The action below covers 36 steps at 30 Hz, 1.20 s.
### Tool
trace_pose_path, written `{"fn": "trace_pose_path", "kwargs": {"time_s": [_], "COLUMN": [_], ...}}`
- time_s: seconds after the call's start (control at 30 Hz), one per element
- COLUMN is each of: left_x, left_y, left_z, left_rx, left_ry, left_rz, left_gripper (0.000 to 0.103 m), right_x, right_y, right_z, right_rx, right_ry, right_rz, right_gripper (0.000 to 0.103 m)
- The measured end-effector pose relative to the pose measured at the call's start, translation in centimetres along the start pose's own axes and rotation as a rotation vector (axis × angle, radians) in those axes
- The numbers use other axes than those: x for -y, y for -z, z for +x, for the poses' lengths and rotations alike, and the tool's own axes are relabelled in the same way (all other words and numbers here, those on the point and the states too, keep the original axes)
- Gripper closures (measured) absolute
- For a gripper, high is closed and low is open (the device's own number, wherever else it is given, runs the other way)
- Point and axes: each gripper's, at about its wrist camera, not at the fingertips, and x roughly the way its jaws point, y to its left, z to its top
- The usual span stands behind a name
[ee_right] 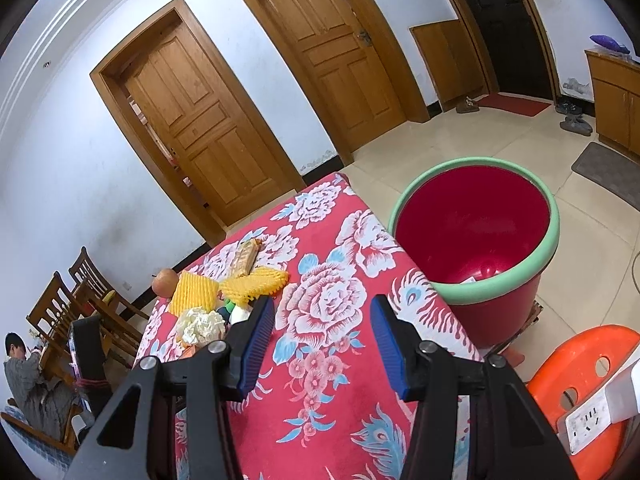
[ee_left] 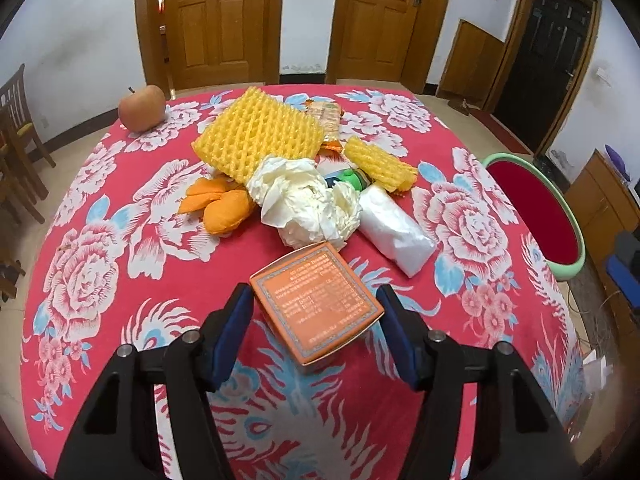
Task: Collect trash
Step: 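Grasp the small orange carton with the left gripper, then grasp the clear plastic bag with the right gripper while the left holds the carton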
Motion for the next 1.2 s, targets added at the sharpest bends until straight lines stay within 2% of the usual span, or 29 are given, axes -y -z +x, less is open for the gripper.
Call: {"fn": "trace_pose_path", "kwargs": {"time_s": [0.27, 0.67, 0.83, 1.2], "left_x": [-2.0, -8.8, -10.5, -11.0], "left_y": [0.7, 0.2, 0.5, 0.3], "left_z": [-3.0, -4.6, -4.7, -3.5], "left_rx": [0.057, 0.098, 0.102, 0.093], "left_ry": [-0.007, -0.132, -0.114, -0.098], "left_rz": [-0.027, -0.145, -0.176, -0.177], "left_gripper": [0.04, 0.04, 0.04, 0.04], "right_x": [-1.3, -5.7, -7.3, -8.7], "right_y": [0.7, 1.7, 2.2, 3.2], "right_z": [0.6, 2.0, 4.3, 9.5], "right_rx": [-0.027, -0.087, -0.17, -0.268], "right_ry": [-0.021, -0.056, -0.081, -0.037], "right_rz": [-0.022, -0.135, -0.17, -0.25], "right_gripper": [0.05, 0.05, 0.049, 0.047]}}
